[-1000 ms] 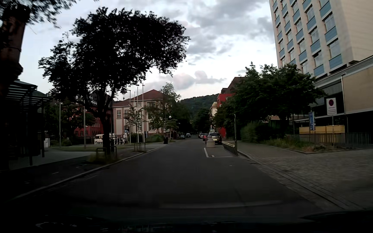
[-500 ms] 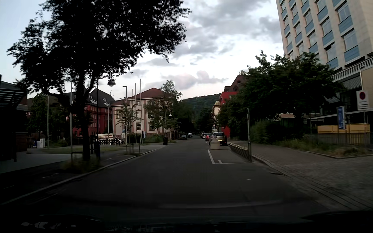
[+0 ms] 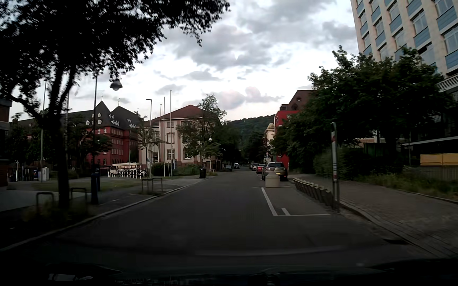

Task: Follow the waypoints while adhering to traffic rules and regulations

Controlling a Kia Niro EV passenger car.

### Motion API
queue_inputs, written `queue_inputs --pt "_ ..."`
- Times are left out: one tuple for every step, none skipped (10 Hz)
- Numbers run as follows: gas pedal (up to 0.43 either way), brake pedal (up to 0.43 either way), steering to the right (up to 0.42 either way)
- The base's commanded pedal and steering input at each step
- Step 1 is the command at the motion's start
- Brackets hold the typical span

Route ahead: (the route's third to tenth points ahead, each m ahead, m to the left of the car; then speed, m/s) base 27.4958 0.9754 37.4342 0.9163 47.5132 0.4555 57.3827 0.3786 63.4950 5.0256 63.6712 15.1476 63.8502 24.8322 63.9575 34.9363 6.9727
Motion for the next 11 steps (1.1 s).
queue_inputs --pt "0.098 0.0 -0.017" --pt "0.098 0.0 -0.018" --pt "0.098 0.0 -0.018" --pt "0.098 0.0 -0.018" --pt "0.098 0.0 -0.014" --pt "0.098 0.0 -0.008" --pt "0.098 0.0 -0.004" --pt "0.098 0.0 -0.004" --pt "0.098 0.0 -0.004" --pt "0.098 0.0 -0.004" --pt "0.098 0.0 -0.003"
